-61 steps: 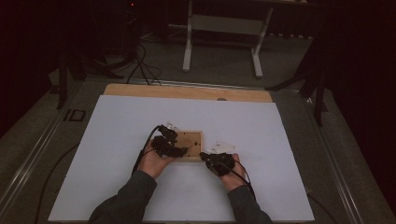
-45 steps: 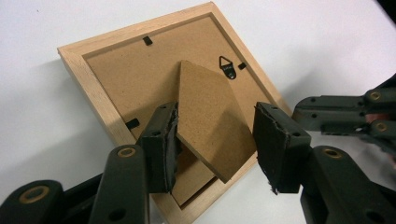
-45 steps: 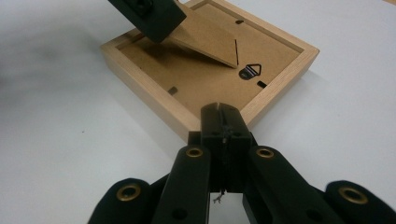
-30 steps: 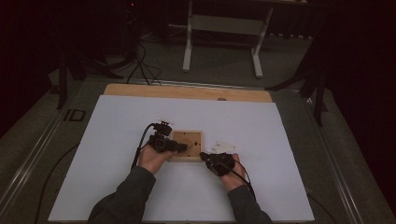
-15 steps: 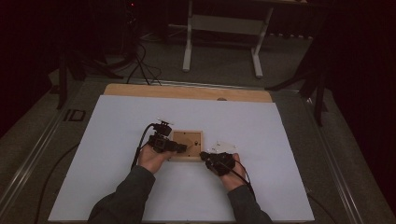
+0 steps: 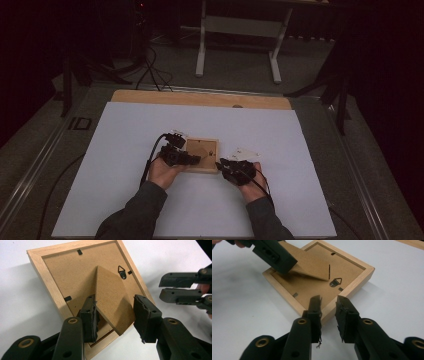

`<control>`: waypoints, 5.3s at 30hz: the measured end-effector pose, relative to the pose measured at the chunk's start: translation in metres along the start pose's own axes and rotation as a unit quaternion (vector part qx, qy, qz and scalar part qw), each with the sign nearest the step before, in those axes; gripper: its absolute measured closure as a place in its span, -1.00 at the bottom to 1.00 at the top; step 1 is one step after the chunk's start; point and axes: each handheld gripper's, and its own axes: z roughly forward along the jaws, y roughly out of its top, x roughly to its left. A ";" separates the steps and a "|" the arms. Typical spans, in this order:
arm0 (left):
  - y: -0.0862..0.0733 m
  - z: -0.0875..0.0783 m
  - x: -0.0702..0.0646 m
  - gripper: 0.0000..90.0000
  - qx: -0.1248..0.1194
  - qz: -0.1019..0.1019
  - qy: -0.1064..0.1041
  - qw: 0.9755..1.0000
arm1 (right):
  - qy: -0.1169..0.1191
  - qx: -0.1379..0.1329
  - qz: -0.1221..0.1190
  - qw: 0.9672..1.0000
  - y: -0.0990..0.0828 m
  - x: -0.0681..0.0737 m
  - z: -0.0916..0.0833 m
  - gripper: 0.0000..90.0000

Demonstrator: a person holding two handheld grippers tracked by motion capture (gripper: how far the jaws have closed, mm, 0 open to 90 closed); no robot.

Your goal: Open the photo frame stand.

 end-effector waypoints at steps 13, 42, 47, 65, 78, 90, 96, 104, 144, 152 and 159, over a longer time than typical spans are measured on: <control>-0.012 -0.003 -0.009 0.26 -0.024 0.033 0.023 0.999 | 0.002 -0.006 0.019 1.000 0.003 -0.004 -0.004 0.52; -0.046 -0.006 -0.027 0.26 -0.089 0.101 0.072 0.988 | 0.011 -0.016 0.028 0.999 0.007 -0.009 -0.007 0.42; -0.050 -0.006 -0.029 0.26 -0.095 0.110 0.079 0.986 | 0.012 -0.017 0.026 0.999 0.007 -0.008 -0.006 0.39; -0.065 -0.007 -0.034 0.26 -0.112 0.142 0.097 0.979 | 0.016 -0.027 0.031 0.999 0.010 -0.012 -0.011 0.31; -0.074 -0.006 -0.038 0.26 -0.116 0.156 0.110 0.975 | 0.033 -0.030 0.029 0.999 0.012 -0.011 -0.011 0.18; -0.080 -0.007 -0.040 0.27 -0.111 0.173 0.117 0.972 | 0.054 -0.035 0.036 0.997 0.022 -0.017 -0.012 0.08; -0.082 -0.007 -0.042 0.28 -0.108 0.180 0.122 0.970 | 0.063 -0.027 0.046 0.997 0.021 -0.024 -0.001 0.05; -0.082 -0.007 -0.043 0.28 -0.107 0.183 0.125 0.969 | 0.083 -0.031 0.049 0.995 0.023 -0.028 0.007 -0.01; -0.079 -0.011 -0.033 0.36 -0.090 0.142 0.049 0.985 | 0.124 -0.039 0.035 0.991 0.026 -0.028 0.011 0.15; -0.077 -0.012 -0.031 0.42 -0.090 0.130 0.029 0.987 | 0.123 -0.041 0.028 0.991 0.027 -0.026 0.009 0.18; -0.077 -0.011 -0.030 0.47 -0.086 0.129 0.030 0.988 | 0.121 -0.042 0.019 0.992 0.028 -0.024 0.008 0.18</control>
